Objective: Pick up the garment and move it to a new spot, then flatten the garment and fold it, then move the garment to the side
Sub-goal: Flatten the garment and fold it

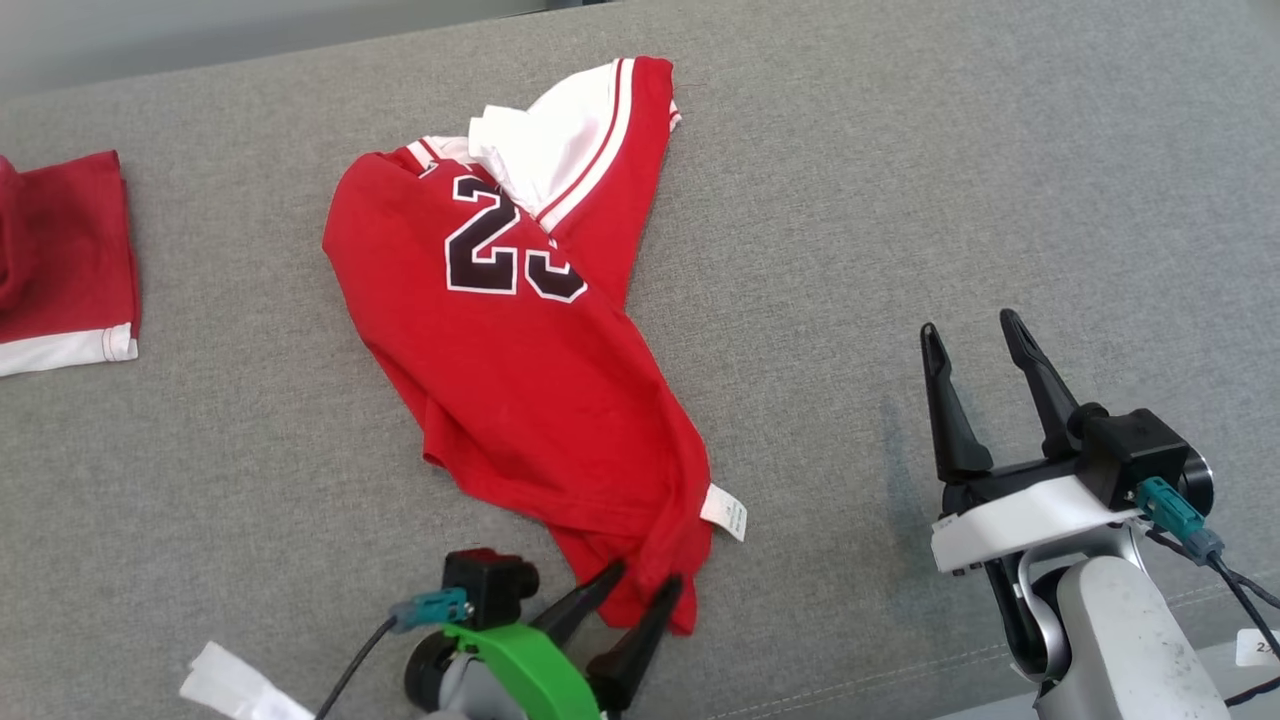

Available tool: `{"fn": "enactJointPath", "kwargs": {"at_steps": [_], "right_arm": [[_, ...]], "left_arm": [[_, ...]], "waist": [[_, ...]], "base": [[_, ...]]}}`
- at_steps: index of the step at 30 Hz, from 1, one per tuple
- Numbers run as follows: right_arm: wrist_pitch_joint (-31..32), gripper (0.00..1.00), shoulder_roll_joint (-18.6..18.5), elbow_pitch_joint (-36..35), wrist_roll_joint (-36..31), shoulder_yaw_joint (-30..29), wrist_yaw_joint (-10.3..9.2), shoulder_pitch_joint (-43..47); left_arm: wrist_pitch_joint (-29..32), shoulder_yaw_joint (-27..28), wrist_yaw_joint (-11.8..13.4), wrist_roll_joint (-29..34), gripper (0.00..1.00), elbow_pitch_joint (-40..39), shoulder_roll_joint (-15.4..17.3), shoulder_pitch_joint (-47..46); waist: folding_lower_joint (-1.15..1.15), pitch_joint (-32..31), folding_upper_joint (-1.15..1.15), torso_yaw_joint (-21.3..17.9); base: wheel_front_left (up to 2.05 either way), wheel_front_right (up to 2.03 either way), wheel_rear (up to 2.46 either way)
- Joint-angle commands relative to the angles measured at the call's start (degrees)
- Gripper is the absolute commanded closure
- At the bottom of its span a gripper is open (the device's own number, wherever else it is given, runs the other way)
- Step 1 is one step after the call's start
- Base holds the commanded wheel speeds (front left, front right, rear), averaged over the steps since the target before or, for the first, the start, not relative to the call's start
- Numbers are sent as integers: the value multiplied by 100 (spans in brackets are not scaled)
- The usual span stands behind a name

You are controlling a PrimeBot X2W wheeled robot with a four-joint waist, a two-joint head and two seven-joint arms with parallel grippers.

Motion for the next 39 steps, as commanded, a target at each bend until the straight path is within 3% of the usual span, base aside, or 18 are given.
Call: {"fn": "enactJointPath", "kwargs": {"at_steps": [1,4,10,15,19,28,29,30,35,39], "right_arm": [[-18,0,-19,-29,-5,-25,1,75],[-18,0,-17,-57,7,-43,1,80],[-18,0,-16,-89,20,-85,1,92],[-18,0,-18,-81,38,29,1,-52],[-18,0,-20,-91,114,114,1,-117],[-18,0,-17,-68,248,72,1,-72],[-18,0,-17,-69,250,81,1,-72],[-18,0,-17,-65,254,86,1,-79],[-18,0,-17,-85,284,41,1,-100],[-18,0,-17,-100,239,-42,1,-26]], "left_arm": [[53,18,157,12,0,-42,245,162],[-57,198,597,63,0,-646,598,369],[-508,1067,1436,-64,0,-1685,1112,504],[86,1165,1910,-114,0,-1550,1310,96],[435,1107,1959,-205,0,-1251,1255,-120],[899,1040,1530,-624,0,-609,821,-406],[907,1002,1513,-564,66,-510,806,-447],[887,963,1495,-488,100,-413,807,-491],[762,859,1395,-169,100,-227,1062,-626],[690,986,1435,-91,100,-557,1502,-528]], "waist": [[0,-4,0,-14],[0,10,0,-25],[0,41,0,15],[0,61,0,-5],[0,85,0,-109],[0,203,0,-394],[0,212,0,-416],[0,219,0,-438],[0,226,0,-469],[0,203,0,-399]], "base": [[0,0,0],[0,0,0],[0,0,0],[0,0,0],[0,0,0],[0,0,0],[0,0,0],[0,0,0],[0,0,0],[0,0,0]]}}
